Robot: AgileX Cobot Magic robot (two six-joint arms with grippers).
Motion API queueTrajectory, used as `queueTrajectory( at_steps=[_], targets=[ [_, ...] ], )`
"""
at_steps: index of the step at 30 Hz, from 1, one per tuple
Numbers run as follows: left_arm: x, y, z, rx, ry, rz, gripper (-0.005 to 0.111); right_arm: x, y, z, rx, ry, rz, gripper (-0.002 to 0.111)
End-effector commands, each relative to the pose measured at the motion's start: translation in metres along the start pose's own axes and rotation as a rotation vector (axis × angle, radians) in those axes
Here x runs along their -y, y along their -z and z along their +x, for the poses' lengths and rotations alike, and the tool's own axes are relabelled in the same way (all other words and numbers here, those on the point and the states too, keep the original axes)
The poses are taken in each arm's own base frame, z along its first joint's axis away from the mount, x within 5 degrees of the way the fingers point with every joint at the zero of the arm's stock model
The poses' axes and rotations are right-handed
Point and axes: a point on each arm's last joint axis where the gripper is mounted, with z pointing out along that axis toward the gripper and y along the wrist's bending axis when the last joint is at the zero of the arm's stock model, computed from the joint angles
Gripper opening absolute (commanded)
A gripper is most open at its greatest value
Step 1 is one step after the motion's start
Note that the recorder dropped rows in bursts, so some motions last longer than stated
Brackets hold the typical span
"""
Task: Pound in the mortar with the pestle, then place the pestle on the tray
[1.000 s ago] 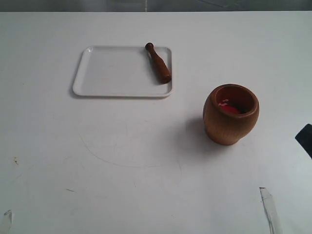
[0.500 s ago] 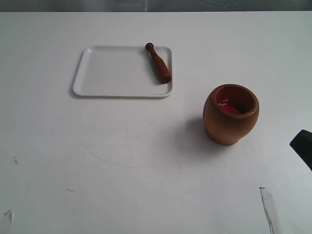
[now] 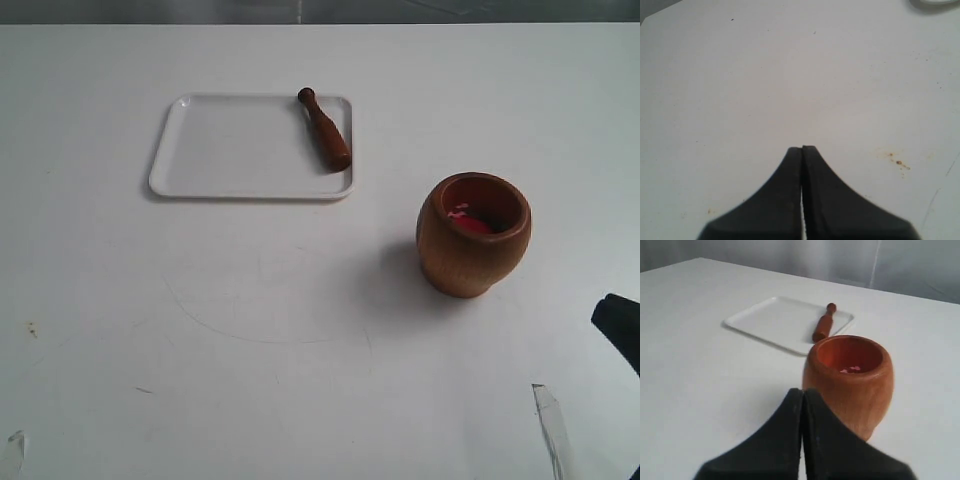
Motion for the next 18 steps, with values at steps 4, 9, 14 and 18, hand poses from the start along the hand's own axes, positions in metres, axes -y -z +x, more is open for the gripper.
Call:
queueTrajectory(
  at_steps=[4, 9, 14, 18],
  targets=[
    [0.001, 0.0, 0.0, 0.007, 0.012, 0.008, 0.0, 0.02, 0.005, 0.001, 0.017, -0.062, 0.374, 0.0],
    [0.001, 0.0, 0.0, 0.007, 0.012, 0.008, 0.0, 0.034, 0.014, 0.003, 0.036, -0.187, 0.677, 0.0],
    [0.001, 0.0, 0.0, 0.007, 0.012, 0.008, 0.0, 0.035, 0.015, 0.003, 0.076, -0.307, 0.722, 0.0],
    [0.001, 0.0, 0.0, 0.007, 0.012, 0.008, 0.0, 0.033, 0.013, 0.003, 0.055, -0.248, 0.682, 0.0]
  ],
)
